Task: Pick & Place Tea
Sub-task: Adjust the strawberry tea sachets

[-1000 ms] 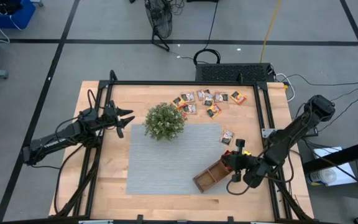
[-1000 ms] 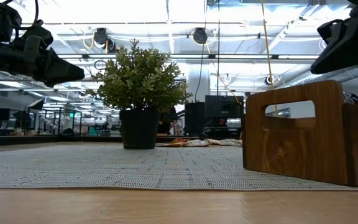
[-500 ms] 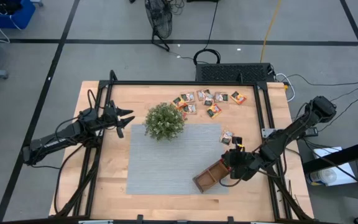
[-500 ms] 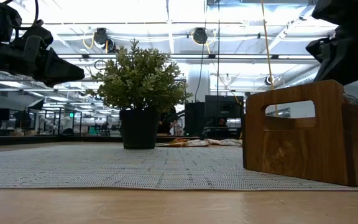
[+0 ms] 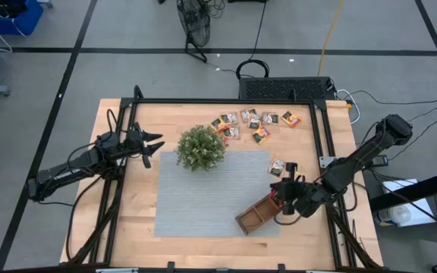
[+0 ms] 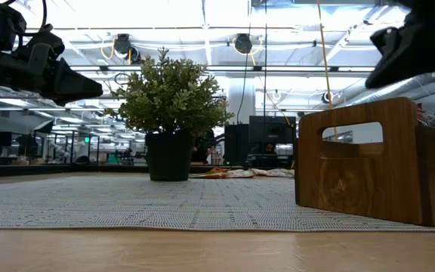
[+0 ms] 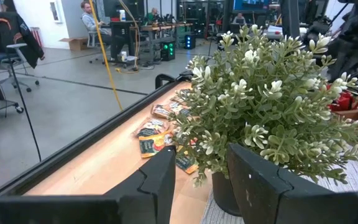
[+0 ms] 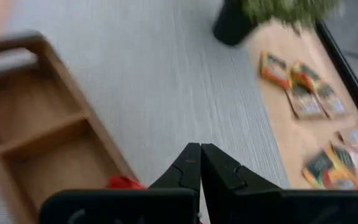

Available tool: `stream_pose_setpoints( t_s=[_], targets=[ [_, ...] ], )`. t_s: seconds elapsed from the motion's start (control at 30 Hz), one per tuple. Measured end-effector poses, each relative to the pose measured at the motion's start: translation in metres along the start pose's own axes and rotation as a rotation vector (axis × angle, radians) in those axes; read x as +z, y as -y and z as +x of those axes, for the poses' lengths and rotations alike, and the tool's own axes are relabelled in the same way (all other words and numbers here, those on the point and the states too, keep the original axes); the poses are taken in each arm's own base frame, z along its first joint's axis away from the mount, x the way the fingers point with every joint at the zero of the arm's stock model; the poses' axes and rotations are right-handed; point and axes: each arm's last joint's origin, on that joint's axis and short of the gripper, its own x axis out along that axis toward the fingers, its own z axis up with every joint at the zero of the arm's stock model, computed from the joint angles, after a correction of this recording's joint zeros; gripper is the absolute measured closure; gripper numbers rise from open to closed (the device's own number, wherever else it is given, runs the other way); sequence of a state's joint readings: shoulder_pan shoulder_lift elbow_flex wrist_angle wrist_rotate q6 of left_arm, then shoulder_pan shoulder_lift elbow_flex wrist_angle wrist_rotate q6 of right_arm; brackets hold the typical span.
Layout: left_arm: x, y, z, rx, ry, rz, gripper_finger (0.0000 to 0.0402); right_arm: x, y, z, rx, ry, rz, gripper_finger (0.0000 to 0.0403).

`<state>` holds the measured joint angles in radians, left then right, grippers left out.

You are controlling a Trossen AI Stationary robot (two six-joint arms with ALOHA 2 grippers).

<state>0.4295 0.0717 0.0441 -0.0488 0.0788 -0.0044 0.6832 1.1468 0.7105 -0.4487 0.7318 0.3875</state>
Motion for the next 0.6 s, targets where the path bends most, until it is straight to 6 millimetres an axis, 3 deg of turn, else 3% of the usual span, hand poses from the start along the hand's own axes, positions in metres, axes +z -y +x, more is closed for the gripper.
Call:
stream_pose_setpoints(
  t_s=[0.23, 0.4, 0.6],
  targets=[
    [0.000, 0.000, 0.000, 0.000, 0.000, 0.000, 0.0254, 0.003, -0.023, -0.036, 0.330, 0.109, -0.007, 0.0403],
    [0.000, 0.000, 0.000, 0.000, 0.000, 0.000, 0.0254, -0.012, -0.026, -0.047, 0.223, 0.101, 0.024, 0.0403],
    [0.000, 0.000, 0.000, 0.000, 0.000, 0.000, 0.0254, -0.022, -0.027, -0.039, 0.176, 0.062, 0.060, 0.0403]
  ],
)
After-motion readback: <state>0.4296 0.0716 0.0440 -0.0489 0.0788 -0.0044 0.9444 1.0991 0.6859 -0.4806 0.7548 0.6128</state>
